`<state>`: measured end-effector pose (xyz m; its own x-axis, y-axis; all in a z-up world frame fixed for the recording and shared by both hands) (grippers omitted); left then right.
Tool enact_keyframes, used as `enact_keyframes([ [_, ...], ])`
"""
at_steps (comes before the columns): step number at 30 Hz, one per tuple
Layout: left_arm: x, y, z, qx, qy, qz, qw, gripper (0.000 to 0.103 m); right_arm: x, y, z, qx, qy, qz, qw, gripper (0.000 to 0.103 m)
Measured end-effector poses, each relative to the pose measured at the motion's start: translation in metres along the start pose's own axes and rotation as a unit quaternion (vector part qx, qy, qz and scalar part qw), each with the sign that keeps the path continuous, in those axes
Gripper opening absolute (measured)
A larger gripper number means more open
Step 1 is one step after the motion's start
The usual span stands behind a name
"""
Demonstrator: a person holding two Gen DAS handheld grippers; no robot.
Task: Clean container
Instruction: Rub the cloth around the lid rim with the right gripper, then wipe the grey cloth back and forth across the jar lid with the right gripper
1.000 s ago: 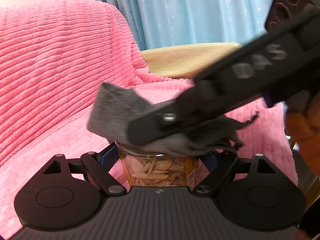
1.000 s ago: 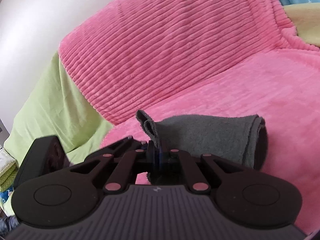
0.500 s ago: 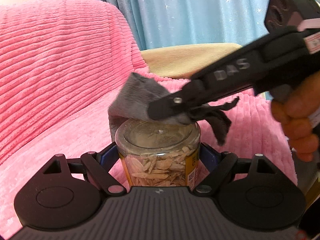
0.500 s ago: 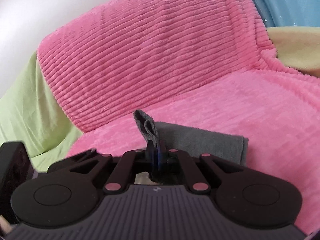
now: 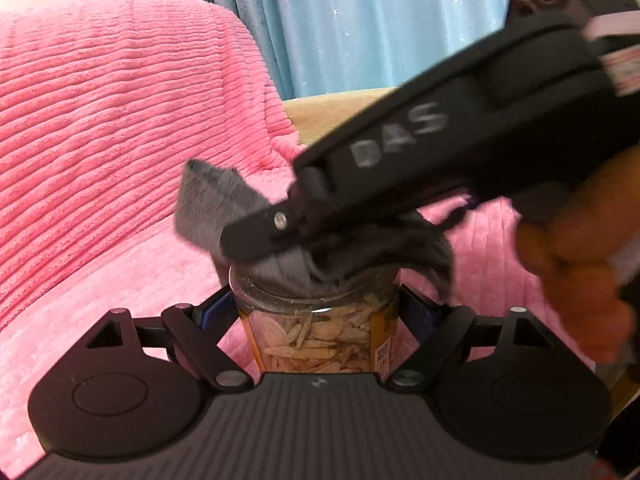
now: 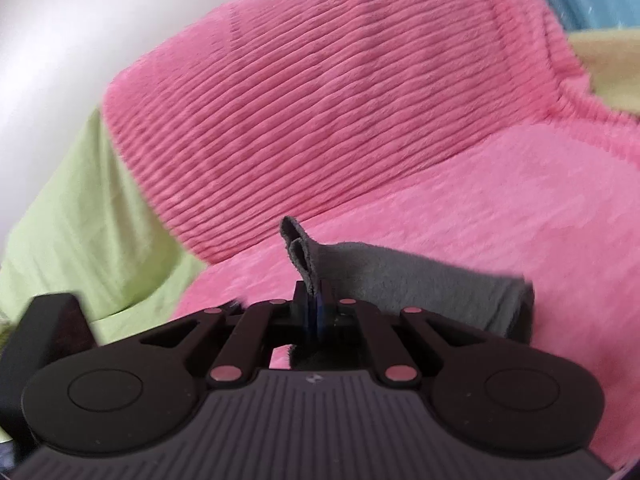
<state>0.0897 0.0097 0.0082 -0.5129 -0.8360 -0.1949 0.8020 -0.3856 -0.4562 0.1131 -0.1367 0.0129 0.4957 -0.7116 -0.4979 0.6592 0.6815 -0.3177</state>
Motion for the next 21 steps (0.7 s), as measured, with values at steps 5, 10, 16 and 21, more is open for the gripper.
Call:
enact_keyframes([
  [5, 0.013, -0.014, -0.004, 0.001, -0.001, -0.001, 1.0000, 0.085, 0.012, -0.015, 0.001, 0.002, -0.010, -0.025, 1.000, 0.001],
  [10, 0.015, -0.014, -0.004, 0.001, 0.000, -0.002, 1.0000, 0.085, 0.020, -0.034, -0.005, -0.012, 0.013, 0.002, 1.000, 0.001],
  [16, 0.018, -0.016, -0.005, 0.001, 0.003, 0.000, 1.0000, 0.085, 0.008, -0.031, -0.014, -0.031, 0.036, 0.062, 0.997, 0.002],
  [21, 0.018, -0.013, -0.004, 0.000, 0.004, 0.002, 1.0000, 0.085, -0.004, -0.009, -0.007, -0.022, 0.016, 0.038, 0.999, 0.002],
])
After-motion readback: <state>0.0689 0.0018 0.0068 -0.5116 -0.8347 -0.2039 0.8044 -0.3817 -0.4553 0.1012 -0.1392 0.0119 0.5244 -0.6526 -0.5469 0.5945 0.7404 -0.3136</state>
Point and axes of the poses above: each gripper's, at about its wrist camera, not at the fingertips, and y roughly the way its jaws point, x to its right, z to its top, the point moved 2 cm from there along y, roughly the way its jaws point, and after that the axes turned 3 degrees about y, right-handed, at the moved point
